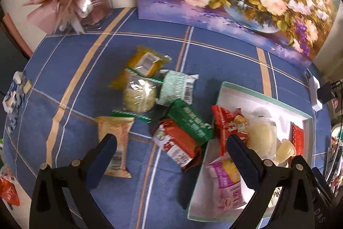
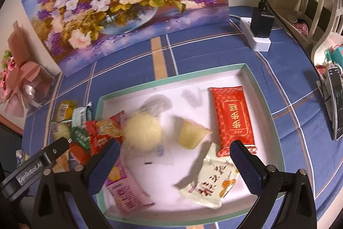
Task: Organize snacks
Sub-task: 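Move both open grippers back from the tray to the snack pile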
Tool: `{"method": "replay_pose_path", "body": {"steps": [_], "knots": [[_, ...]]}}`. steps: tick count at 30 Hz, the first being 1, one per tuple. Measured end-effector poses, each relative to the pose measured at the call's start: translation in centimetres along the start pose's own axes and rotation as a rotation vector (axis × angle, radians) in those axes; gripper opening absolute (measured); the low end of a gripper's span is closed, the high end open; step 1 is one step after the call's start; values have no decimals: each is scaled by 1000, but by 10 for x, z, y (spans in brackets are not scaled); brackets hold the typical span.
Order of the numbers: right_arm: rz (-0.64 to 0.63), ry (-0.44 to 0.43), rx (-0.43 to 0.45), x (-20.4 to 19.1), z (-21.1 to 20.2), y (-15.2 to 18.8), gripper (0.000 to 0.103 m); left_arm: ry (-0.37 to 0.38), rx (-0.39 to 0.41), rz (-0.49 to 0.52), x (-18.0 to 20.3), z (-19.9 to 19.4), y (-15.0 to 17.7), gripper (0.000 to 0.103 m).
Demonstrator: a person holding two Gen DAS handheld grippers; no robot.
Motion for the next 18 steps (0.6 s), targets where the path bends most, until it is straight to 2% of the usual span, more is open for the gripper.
{"method": "replay_pose_path", "body": {"steps": [2,7,18], "knots": [[-10,-8,7,-5,-5,3,103,-5,1,-24,-10,-5,2,102],[-27,-25,13,-19,-18,12,103,-75,-20,-72,-40,-17,12,102],[-130,-72,-12,-79,-40,47,103,-84,35,-197,-101,-46,16,102]]}}
Point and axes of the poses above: each gripper's, at about its wrist camera, not at the fingertips, and z roughly the way its jaws point, x to its right, y to its underside, the point moved 8 cm from there along z, roughly the way its jaws point, and after that the axes turned 15 degrees about y, right-handed, at the moved point
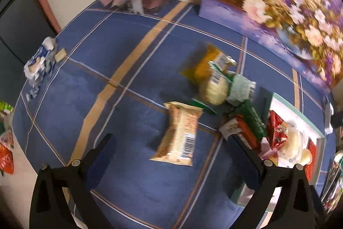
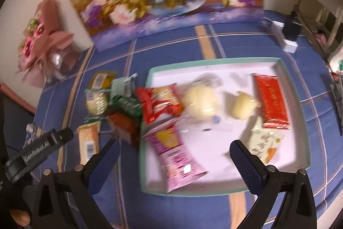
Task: Organize snacks
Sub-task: 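Move both open grippers back from the tray to the snack pile, then grasp the beige wafer packet with the left gripper while the right gripper grasps the red-white milk biscuit packet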
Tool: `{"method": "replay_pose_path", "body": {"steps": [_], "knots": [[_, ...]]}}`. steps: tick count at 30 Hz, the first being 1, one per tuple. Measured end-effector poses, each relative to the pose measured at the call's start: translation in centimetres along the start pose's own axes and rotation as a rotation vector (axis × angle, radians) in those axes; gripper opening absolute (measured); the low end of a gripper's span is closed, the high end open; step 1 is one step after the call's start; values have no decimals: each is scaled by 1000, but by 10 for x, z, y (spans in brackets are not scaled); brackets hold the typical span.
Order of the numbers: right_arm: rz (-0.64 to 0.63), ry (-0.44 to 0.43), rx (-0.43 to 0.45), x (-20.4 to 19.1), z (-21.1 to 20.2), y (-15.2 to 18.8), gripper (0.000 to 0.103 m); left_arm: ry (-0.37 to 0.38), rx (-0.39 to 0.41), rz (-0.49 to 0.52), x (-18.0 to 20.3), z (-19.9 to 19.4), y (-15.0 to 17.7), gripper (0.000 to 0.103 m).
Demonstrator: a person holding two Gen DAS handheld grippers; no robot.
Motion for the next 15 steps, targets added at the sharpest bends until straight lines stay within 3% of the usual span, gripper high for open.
{"method": "replay_pose_path", "body": {"steps": [8,15], "knots": [[-67,-54,-47,-51,6,12,103,23,15,-109,-38,-2,-8,102],[-99,-83,-88,-78,23,17,102,50,-11,-161,-47,19,-6,102]]}}
Point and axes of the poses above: each gripper's, at about its wrist camera, not at the fingertips, and z roughly the way its jaws point, x to its right, y to its underside, the point moved 8 cm from there along z, roughly the way its jaws point, and after that the axes turned 15 degrees about y, right-handed, at the moved point
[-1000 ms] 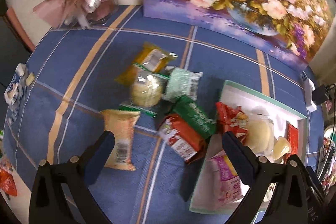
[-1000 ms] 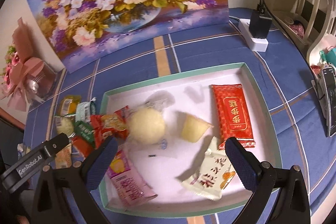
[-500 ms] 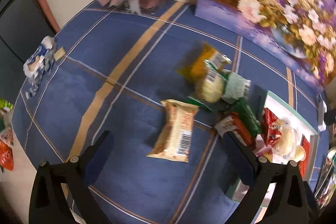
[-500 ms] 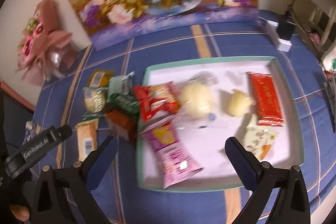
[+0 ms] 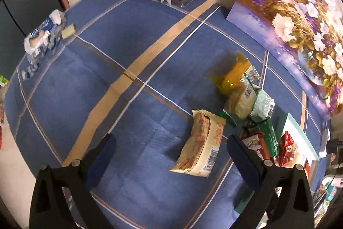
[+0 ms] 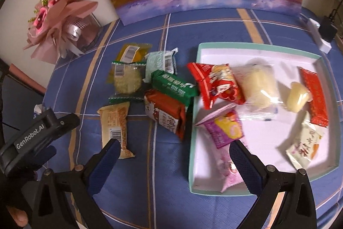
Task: Organize snacks
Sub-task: 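Grasp the beige wafer packet with the left gripper while the right gripper grasps the red-white milk biscuit packet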
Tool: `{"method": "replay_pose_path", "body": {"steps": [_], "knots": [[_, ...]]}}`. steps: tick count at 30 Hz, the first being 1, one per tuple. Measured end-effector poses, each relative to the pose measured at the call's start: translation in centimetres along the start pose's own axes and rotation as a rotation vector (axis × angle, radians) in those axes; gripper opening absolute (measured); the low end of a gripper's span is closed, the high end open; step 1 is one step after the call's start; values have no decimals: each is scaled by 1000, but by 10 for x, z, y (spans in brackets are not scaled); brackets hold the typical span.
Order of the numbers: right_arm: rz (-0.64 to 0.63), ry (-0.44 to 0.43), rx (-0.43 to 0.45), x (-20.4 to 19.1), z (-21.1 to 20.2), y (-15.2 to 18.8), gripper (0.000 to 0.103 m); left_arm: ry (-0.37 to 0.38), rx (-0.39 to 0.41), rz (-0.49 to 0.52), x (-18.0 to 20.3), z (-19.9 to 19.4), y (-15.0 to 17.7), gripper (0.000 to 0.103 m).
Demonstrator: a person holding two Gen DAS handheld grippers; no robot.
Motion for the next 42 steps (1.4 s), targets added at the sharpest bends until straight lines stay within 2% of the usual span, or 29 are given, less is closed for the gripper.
{"method": "replay_pose_path", "body": {"steps": [5,10,12,14,15,17,19,21,26,31,34,42], "knots": [[-11,-7,-22,-7,15,-1,97,24,-52,-5,2,21,4,102],[-25,-7,-4,-10,22,-8,89,32,-102,9,8,41,8,102],[-32,-6,6,-12,23,-12,80,39,-111,9,10,45,9,102],[-45,-7,20,-15,24,-16,78,57,-121,6,13,50,9,101],[-51,-9,25,-16,25,-17,74,63,-126,7,12,50,8,100],[-61,-12,32,-19,27,-21,66,73,-137,11,15,54,10,93],[-70,-16,34,-22,29,-23,63,89,-154,9,18,59,11,84],[-83,-18,34,-25,33,-24,57,96,-167,8,19,64,12,81],[-103,-1,16,-29,45,-25,52,127,-196,-2,23,72,18,69],[-140,24,17,-35,51,-26,50,134,-214,-21,25,79,18,50],[-155,34,17,-38,51,-25,46,123,-216,-31,21,79,18,47],[-123,-39,-46,-42,50,-18,44,72,-210,-80,-3,72,15,46]]}}
Point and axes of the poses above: each gripper's, at about its wrist camera, not at the fingertips, and z roughly the way its jaws point, x to its right, y to its underside, the point moved 8 cm from there along z, roughly the way its jaws point, and after that the axes turned 15 degrees about y, right-handed, at the moved point
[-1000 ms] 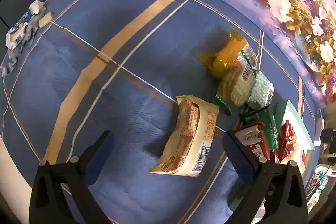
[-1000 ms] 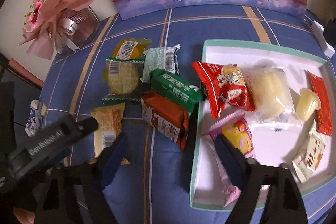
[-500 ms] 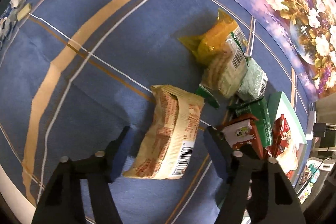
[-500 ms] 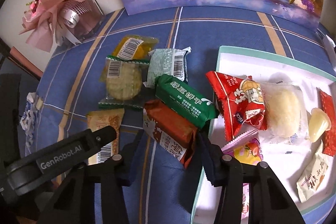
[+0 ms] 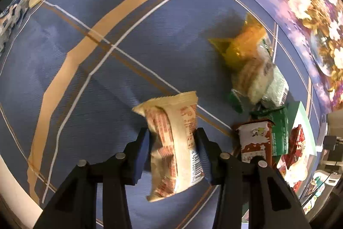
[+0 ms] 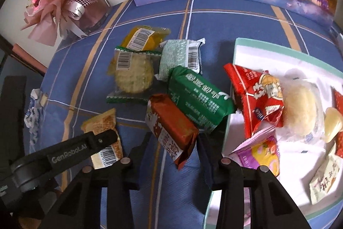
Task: Organize snacks
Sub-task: 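Grasp the beige wafer packet with the left gripper while the right gripper grasps the red-white milk biscuit packet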
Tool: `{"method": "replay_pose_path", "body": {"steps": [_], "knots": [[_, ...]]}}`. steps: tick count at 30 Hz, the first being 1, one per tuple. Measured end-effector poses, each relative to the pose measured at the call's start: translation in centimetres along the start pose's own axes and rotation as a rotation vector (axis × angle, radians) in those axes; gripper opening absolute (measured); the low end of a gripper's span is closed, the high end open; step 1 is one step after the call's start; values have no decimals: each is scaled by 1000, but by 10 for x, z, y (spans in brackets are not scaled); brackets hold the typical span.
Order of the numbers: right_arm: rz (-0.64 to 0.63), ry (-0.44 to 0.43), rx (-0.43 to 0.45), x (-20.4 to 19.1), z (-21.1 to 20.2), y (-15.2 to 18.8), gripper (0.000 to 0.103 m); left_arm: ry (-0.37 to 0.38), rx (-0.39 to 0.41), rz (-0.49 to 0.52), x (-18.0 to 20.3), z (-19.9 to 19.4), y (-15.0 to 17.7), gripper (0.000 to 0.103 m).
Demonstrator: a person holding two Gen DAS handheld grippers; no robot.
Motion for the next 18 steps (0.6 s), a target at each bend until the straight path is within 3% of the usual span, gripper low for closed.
{"method": "replay_pose_path", "body": {"steps": [8,14,18], "knots": [[-20,-61,-69,-18,7,14,44,-6,10,-27,-10,-2,-4,46],[-73,56,-8,-13,4,9,44,-9,-6,-11,-3,1,-3,46],[-76,77,23,-6,-5,2,45,-8,-15,-5,1,6,-5,46]]}}
Point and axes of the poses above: each gripper's, at about its wrist camera, not at the fingertips, and z roughly the way its jaws point, x to its right, y to its underside, the point moved 8 cm from there along z, roughly the way its jaws point, and after that the axes turned 15 degrees about y, right-handed, at the moved point
